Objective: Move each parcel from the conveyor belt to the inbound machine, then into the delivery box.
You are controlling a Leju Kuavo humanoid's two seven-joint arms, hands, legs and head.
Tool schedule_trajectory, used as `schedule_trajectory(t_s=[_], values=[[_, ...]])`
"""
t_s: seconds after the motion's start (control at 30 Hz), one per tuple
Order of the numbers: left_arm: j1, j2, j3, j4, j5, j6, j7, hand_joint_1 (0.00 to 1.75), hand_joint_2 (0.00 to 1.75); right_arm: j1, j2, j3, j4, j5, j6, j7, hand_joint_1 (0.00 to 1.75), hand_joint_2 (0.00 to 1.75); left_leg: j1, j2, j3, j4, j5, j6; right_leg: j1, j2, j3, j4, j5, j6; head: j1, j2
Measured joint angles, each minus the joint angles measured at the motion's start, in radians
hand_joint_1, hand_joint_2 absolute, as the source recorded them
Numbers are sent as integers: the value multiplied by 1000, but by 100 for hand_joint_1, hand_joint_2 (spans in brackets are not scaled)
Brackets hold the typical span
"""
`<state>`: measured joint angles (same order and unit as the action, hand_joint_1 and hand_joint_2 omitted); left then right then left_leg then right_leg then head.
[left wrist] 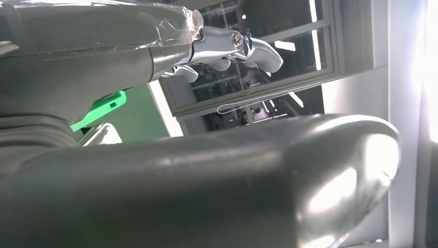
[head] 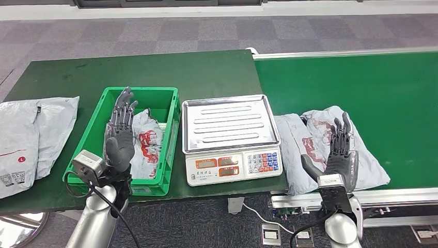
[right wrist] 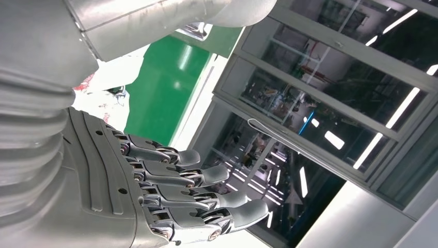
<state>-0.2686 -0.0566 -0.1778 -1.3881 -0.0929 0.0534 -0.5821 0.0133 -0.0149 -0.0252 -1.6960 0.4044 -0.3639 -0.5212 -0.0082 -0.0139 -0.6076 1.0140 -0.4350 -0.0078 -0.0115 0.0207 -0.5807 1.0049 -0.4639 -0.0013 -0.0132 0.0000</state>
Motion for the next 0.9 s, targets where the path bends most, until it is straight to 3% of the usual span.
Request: schedule_trajectory(t_s=[0.23, 0.37, 0.47, 0.63, 0.8, 0.9], values=[[18, -18, -6, -7, 19, -25, -25, 0, 0, -22, 0, 0, 29, 24, 8, 38, 0, 175, 0, 0, 0, 0, 0, 0, 0, 0, 0, 0, 0, 0, 0, 0], [26, -41, -31, 7, 50, -57, -47, 0, 0, -93, 0, -2, 115, 140, -32, 129, 0, 175, 0, 0, 0, 0, 0, 0, 0, 1, 0, 0, 0, 0, 0, 0], [33, -61, -52, 6, 65, -72, -69, 0, 0, -204, -2, -38, 307, 255, -73, 207, 0, 175, -1, 2, 1, 0, 1, 1, -1, 3, 0, 0, 2, 1, 0, 0], [38, -81, -72, 4, 80, -85, -75, 0, 0, -389, -46, -138, 674, 331, -102, 233, 0, 175, -2, -2, 0, 1, 4, 3, -2, 0, 0, 0, 4, 4, 0, 0], [38, -88, -75, 3, 80, -87, -74, 0, 0, -465, -72, -160, 845, 352, -104, 248, 0, 175, -2, -2, 0, 1, 4, 3, -2, 0, -1, 0, 4, 4, 0, 0], [38, -89, -78, 4, 85, -104, -68, 0, 0, -505, -91, -162, 938, 418, -52, 373, 0, 175, -2, -3, -1, 1, 4, 3, -2, 0, -1, 0, 4, 4, 0, 0]])
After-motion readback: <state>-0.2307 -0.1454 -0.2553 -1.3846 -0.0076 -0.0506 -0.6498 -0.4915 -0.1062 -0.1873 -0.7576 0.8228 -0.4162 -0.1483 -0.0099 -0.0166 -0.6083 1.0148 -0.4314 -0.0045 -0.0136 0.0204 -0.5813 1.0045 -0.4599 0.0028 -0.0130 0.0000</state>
